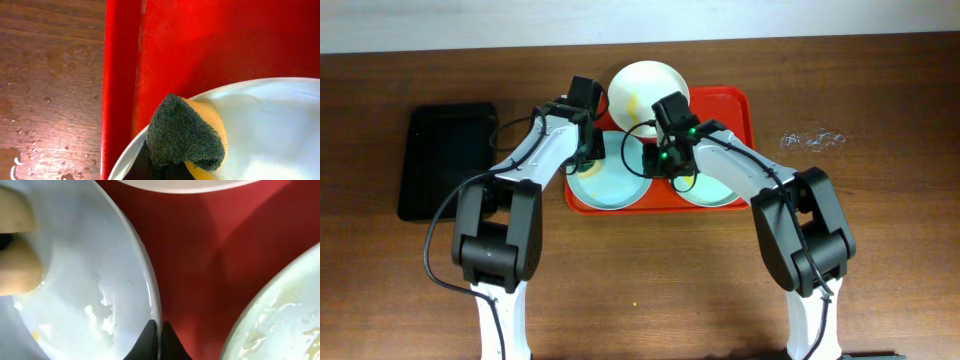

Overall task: Clean dirty plates on tray and stack at the side
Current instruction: 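Scrub the light blue plate with the sponge while right gripper holds it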

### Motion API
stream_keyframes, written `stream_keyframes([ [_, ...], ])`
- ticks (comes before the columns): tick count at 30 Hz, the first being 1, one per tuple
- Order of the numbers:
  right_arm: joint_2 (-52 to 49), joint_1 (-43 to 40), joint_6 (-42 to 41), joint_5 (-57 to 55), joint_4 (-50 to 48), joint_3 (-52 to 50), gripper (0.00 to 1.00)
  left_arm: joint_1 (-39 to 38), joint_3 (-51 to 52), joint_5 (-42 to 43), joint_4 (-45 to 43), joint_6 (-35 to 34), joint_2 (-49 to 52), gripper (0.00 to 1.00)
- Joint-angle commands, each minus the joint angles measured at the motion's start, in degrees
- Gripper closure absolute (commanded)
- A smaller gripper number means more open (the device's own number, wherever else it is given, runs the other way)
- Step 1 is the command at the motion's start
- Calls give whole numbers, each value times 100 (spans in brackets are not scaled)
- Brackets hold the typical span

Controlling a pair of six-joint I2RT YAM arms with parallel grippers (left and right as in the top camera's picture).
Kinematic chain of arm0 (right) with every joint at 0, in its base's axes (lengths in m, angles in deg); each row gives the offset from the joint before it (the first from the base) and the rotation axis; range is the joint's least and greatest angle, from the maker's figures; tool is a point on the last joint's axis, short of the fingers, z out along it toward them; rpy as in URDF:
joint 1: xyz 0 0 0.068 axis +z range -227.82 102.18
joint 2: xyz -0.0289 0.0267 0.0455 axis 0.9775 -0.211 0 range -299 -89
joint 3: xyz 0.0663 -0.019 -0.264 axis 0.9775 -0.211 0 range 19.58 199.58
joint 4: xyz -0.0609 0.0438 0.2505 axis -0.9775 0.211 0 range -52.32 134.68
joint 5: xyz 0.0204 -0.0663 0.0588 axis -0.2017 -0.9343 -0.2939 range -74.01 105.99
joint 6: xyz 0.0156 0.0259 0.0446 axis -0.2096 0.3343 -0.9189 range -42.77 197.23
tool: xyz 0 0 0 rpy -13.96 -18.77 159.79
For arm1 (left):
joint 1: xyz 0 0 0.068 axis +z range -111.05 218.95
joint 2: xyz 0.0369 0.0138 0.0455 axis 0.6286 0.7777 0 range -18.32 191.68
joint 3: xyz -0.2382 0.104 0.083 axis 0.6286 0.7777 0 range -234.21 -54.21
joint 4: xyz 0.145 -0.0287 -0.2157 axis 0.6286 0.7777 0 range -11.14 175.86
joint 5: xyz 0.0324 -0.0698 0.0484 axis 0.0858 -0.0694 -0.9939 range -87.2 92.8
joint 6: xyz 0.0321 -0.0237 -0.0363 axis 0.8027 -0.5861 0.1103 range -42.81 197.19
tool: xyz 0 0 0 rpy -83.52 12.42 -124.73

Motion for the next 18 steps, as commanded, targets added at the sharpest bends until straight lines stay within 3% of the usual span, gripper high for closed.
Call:
stream_keyframes([
  [1, -26, -24, 103, -72, 107, 44, 96, 216, 127, 433, 186, 116, -404, 100],
  [3, -26, -24, 103, -72, 105, 44, 96, 144, 127, 2116, 197, 249, -732, 100],
  [7, -26, -24, 85, -70, 85, 44, 96, -118, 1099, 2371, -258, 264, -704, 100],
  [9, -26, -24, 85, -68, 90, 46, 96, -129, 1777, 1108, -881, 258, -704, 100],
  [11, -26, -24, 85, -68, 90, 44, 96, -114, 1851, -413, -741, 175, -728, 100],
  [14, -26, -24, 85, -68, 90, 44, 96, -116, 1818, -1480, -662, 173, -1217, 100],
  [16, -26, -24, 87, -72, 83, 57, 96, -116, 1816, -1611, -776, 175, -1821, 100],
  [18, -17, -17, 107, -72, 85, 116, 96, -118, 1816, -1204, -927, 177, -2170, 100],
])
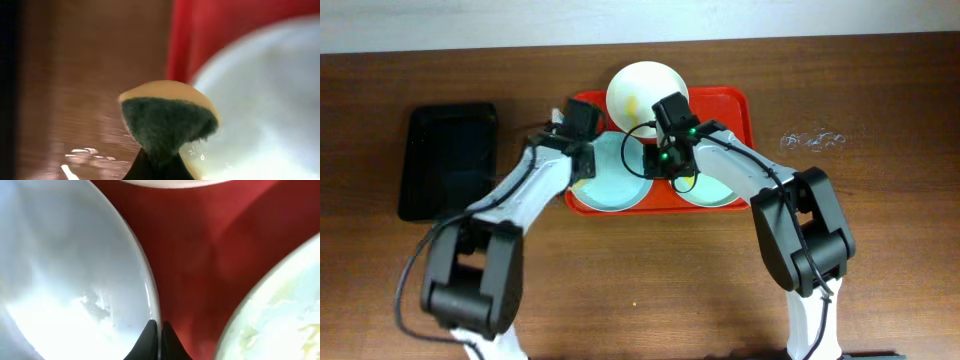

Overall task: Clean dirty plates on tray and stack at the side
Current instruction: 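Scrub the light blue plate with the sponge while right gripper holds it, then lift the light blue plate with the right gripper and place it right of tray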

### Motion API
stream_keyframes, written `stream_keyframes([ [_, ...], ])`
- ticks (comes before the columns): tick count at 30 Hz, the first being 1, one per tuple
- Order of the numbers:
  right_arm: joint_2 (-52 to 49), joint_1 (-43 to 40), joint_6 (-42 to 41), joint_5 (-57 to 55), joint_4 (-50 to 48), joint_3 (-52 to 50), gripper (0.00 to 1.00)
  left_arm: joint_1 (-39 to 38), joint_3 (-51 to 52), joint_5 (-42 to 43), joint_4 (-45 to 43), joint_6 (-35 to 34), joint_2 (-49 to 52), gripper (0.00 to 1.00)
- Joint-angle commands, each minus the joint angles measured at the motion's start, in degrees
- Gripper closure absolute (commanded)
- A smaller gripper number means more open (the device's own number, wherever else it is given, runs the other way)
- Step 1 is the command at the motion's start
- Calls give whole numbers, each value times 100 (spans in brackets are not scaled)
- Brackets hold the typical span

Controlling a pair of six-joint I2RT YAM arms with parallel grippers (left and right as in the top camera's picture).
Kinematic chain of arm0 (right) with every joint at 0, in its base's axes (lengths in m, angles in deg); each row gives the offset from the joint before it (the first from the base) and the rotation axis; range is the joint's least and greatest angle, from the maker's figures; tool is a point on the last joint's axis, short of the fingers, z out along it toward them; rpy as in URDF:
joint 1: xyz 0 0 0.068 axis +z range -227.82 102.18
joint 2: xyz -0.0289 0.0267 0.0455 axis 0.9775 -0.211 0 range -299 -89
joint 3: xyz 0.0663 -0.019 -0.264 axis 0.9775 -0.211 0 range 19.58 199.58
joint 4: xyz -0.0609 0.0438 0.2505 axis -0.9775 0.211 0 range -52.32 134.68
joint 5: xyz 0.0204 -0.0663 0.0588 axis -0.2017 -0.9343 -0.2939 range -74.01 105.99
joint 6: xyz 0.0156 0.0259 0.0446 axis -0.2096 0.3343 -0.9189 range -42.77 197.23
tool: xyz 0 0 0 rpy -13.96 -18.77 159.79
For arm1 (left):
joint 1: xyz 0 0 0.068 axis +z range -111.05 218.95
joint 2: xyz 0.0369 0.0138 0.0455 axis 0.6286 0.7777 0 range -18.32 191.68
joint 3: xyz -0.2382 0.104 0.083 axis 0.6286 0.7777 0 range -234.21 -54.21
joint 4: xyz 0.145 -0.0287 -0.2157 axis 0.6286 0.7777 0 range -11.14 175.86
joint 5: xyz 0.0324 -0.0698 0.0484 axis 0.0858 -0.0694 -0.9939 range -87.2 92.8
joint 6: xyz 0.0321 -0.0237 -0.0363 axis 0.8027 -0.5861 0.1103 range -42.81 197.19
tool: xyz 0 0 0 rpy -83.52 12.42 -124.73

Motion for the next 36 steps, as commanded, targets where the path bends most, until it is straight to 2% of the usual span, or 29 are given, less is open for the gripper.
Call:
stream_keyframes([
  [1, 20, -15, 105, -79, 44, 162, 96, 81, 13, 374, -179, 26, -699, 100],
  [2, 48, -15, 173, -76, 46, 212, 96, 96, 13, 658, -208, 24, -800, 100],
  [4, 168, 107, 431, -387, 269, 516, 96, 474, 13, 846, -144, -535, -1106, 100],
  [8, 385, 811, 426, -2793, 968, 1322, 96, 1464, 17, 1182, 407, -704, -1180, 100],
  [9, 385, 962, 426, -3049, 1084, 1504, 96, 1585, 17, 1187, 420, -704, -1180, 100],
  [11, 385, 1388, 468, -4260, 1445, 1864, 96, 1829, 17, 1202, 492, -704, -1180, 100],
  [14, 382, 1755, 1392, -5792, 1606, 1878, 96, 1853, 17, 1202, 511, -704, -1180, 100],
  [16, 382, 1954, 1937, -6839, 1412, 1880, 96, 1853, 17, 1202, 509, -704, -1180, 100],
  [18, 382, 2142, 2892, -8059, 1071, 1880, 96, 1853, 17, 1204, 511, -704, -1180, 100],
  [20, 382, 2369, 4262, -9274, 188, 1880, 96, 1853, 17, 1204, 520, -704, -1180, 100],
  [22, 382, 2594, 5783, -9722, -717, 1880, 96, 1853, 17, 1202, 625, -704, -1180, 100],
  [23, 382, 2691, 6137, -9962, -1036, 1880, 96, 1853, 17, 1202, 638, -704, -1180, 100],
  [24, 382, 2758, 6111, -10030, -1167, 1880, 96, 1853, 17, 1202, 636, -704, -1180, 100],
  [25, 374, 2796, 5633, -10002, -1161, 1873, 96, 1853, 17, 1202, 636, -704, -1180, 100],
  [26, 367, 2798, 4870, -9650, -778, 1821, 96, 1853, 17, 1202, 638, -704, -1180, 100],
  [28, 367, 2798, 4400, -8577, 129, 1753, 96, 1853, 17, 1204, 667, -704, -1180, 100],
  [30, 380, 2796, 4402, -9440, -295, 1755, 96, 1853, 17, 1204, 682, -704, -1180, 100],
  [31, 380, 2756, 3987, -9182, -345, 1755, 96, 1853, 17, 1204, 680, -704, -1180, 100],
  [33, 380, 2367, 2479, -6983, 1049, 1755, 96, 1853, 17, 1204, 708, -704, -1180, 100],
  [34, 424, 1945, 1318, -6067, 1604, 1794, 96, 1853, 17, 1204, 721, -704, -1180, 100],
  [35, 542, 1495, 809, -5134, 1871, 1878, 96, 1853, 17, 1204, 721, -704, -1180, 100],
  [36, 750, 942, 785, -3637, 1862, 1897, 96, 1853, 17, 1204, 721, -704, -1180, 100],
])
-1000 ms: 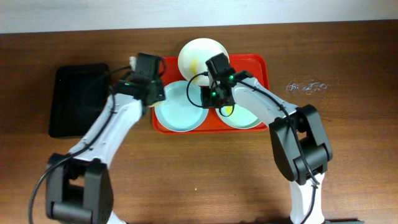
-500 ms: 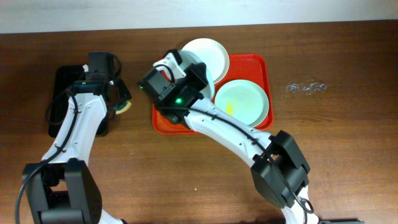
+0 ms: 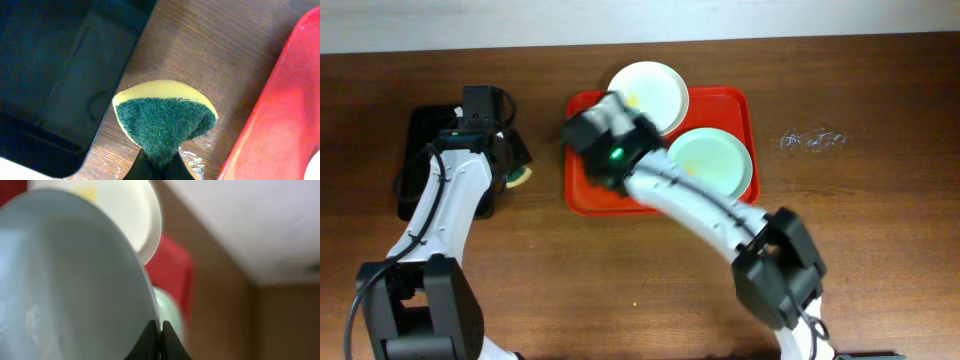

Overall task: Clean dirty plates on tray and stack at the side
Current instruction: 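Lift the light blue plate with the right gripper and place it right of tray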

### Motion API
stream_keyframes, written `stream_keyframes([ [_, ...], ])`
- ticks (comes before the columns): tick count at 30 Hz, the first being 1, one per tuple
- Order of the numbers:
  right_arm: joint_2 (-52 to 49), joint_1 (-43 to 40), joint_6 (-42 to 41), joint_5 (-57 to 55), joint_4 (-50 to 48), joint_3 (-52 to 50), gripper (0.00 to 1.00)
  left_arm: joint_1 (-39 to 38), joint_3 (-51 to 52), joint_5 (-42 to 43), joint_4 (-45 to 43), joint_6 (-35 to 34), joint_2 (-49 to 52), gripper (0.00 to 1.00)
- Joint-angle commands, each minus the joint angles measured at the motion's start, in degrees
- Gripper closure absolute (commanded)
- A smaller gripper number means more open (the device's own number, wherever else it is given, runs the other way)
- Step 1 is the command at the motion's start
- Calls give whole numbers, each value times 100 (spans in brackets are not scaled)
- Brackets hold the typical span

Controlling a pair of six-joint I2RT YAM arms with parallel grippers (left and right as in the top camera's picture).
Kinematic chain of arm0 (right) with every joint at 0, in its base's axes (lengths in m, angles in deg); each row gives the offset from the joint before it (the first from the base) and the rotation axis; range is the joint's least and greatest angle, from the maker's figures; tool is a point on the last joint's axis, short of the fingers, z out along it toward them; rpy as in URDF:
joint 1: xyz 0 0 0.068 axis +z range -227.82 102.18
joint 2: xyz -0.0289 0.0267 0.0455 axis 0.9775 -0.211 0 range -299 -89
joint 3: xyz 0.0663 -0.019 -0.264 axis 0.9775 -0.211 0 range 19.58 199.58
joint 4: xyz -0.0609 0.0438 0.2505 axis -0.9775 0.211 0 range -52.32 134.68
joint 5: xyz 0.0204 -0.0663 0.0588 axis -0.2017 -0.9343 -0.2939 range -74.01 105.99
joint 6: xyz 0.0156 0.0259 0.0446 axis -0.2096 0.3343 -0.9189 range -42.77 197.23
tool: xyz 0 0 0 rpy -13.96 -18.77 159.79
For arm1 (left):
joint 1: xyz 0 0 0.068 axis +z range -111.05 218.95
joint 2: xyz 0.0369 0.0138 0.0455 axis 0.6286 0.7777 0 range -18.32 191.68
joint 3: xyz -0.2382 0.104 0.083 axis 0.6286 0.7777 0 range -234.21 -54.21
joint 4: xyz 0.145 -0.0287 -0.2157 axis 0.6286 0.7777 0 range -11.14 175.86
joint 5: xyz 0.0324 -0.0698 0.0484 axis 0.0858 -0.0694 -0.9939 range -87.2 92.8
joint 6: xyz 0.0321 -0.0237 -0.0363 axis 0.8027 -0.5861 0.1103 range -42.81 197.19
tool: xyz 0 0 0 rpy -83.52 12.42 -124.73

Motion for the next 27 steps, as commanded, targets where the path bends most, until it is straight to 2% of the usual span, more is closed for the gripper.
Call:
stream_keyframes([
  [1, 688, -1545, -1097, 4109, -33, 127, 96, 20, 11, 17, -2, -72, -162, 100],
  [2, 721, -2430, -1095, 5558, 0, 125, 96, 20, 11, 17, -2, -72, -162, 100],
  [3, 673, -2973, -1095, 5934, 133, 120, 96, 20, 11, 17, -2, -72, -162, 100],
  [5, 603, -4065, -1095, 6019, 282, -24, 96, 20, 11, 17, -2, -72, -162, 100],
  [8, 549, -5495, -1051, 5998, -131, -345, 96, 20, 11, 17, -7, -72, -162, 100],
  [11, 535, -6218, -1056, 5724, -1187, -1137, 96, 20, 11, 17, -22, -72, -162, 100],
  [15, 354, -6347, -1209, 4937, -2264, -2151, 96, 20, 11, 15, -44, -72, -162, 100],
  [16, 223, -6339, -1207, 4898, -2317, -2205, 90, 20, 11, 17, -44, -72, -162, 100],
  [17, 212, -6339, -1202, 4898, -2299, -2203, 65, 20, 11, 15, -46, -72, -162, 100],
  [19, 417, -6328, -1202, 4946, -2146, -1989, 39, 20, 11, 17, -44, -72, -162, 100],
  [20, 732, -6249, -1204, 4946, -1954, -1709, 33, 20, 11, 17, -44, -72, -162, 100],
  [22, 1228, -5991, -1204, 5423, -1875, -1353, 32, 20, 11, 17, -46, -72, -162, 100],
  [23, 1403, -5748, -1204, 5862, -2020, -1290, 20, 20, 11, 17, -61, -72, -162, 100],
  [24, 1451, -5174, -1202, 6424, -2339, -1290, 1, 20, 11, 17, -66, -72, -162, 100],
  [27, 752, -3810, -1161, 5720, -3062, -1292, 1, 17, 11, 20, -63, -72, -162, 100],
])
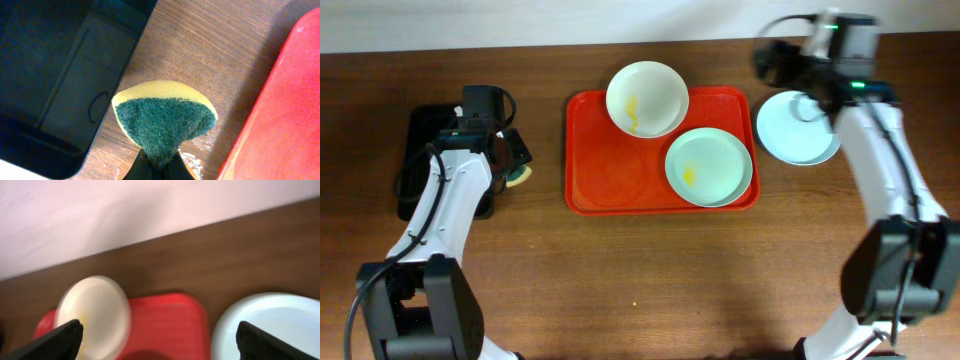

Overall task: Clean dirty plates on tray and stack at the side
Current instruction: 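Lift the light blue plate with the right gripper and place it right of tray, then grasp the cream plate rim with the right gripper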

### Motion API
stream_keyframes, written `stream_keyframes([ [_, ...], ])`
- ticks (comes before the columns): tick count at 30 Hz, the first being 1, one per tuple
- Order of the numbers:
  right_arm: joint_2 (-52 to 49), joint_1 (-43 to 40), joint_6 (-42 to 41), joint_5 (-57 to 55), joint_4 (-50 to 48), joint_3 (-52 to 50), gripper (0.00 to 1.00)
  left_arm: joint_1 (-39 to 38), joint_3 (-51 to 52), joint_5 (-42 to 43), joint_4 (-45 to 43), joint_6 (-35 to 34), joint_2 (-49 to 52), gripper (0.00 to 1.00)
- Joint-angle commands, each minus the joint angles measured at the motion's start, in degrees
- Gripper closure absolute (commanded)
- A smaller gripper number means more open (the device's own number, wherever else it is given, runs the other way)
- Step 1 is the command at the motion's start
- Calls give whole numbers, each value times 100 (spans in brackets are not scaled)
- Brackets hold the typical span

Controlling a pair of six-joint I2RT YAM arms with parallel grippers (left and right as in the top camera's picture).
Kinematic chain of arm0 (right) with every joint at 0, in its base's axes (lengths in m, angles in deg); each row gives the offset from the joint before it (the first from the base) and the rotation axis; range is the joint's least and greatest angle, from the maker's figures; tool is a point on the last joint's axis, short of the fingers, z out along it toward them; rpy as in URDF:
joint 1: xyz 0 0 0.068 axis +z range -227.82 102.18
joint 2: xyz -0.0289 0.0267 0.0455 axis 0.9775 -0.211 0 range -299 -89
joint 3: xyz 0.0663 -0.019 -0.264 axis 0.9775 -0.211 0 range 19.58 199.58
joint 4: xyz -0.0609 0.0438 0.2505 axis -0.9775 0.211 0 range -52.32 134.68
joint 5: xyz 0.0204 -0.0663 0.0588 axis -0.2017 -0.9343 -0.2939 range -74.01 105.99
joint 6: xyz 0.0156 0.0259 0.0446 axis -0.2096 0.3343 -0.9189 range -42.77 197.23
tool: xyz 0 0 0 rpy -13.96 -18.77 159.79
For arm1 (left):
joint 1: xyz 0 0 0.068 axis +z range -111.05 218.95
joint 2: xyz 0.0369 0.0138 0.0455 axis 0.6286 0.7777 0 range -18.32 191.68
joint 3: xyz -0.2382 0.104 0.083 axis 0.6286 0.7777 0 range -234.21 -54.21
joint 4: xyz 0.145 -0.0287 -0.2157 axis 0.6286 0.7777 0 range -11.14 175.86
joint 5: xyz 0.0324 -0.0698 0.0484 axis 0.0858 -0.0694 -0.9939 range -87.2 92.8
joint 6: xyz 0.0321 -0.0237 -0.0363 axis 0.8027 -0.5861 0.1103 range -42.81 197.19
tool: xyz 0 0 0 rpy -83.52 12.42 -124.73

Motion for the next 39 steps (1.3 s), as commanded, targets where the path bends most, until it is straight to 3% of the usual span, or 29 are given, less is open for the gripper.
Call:
stream_keyframes([
  [1, -931, 866, 9, -756, -470, -33, 3, 4, 11, 20, -17, -72, -160, 100],
  [5, -2282, 1436, 170, -1067, -1340, -31, 7, 4, 11, 22, -13, -72, -160, 100],
  [7, -2433, 1521, 404, -1040, -1495, -31, 21, 4, 11, 20, -15, -72, -160, 100],
  [9, -2433, 1676, 754, -1049, -1652, -31, 39, 4, 11, 20, -42, -72, -160, 100],
  [10, -2433, 1810, 787, -1045, -1685, -31, 66, 4, 11, 20, -61, -72, -160, 100],
  [13, -2356, 2035, 785, -1025, -1478, -31, 95, 4, 11, 17, -63, -72, -160, 100],
  [16, -1963, 2260, 785, -1043, -758, -28, 96, 4, 11, 20, -83, -72, -160, 100],
  [18, -1797, 2302, 787, -1047, -752, -31, 69, 4, 11, 20, -81, -72, -160, 100],
  [21, -1980, 2297, 1051, -1045, -1449, -31, 55, 4, 11, 20, -81, -72, -160, 100],
  [27, -2627, 2291, 1071, -1045, -1963, -31, 52, 4, 11, 131, -81, -72, -160, 100],
  [29, -2636, 2293, 1071, -1043, -1919, -31, 59, 4, 11, 179, -76, -72, -160, 100],
  [32, -2597, 2293, 1064, -1043, -1390, -17, 96, -2, 11, 275, -79, -72, -160, 100],
  [34, -2363, 2304, 988, -1036, -767, -4, 96, -92, 11, 319, -81, -72, -160, 100],
  [36, -1952, 2420, 374, -1045, 299, -2, 96, -358, 11, 317, -96, -72, -157, 100],
  [39, -1875, 2527, -129, -1156, 905, -4, 96, -743, 11, 317, -166, -70, -155, 100],
])
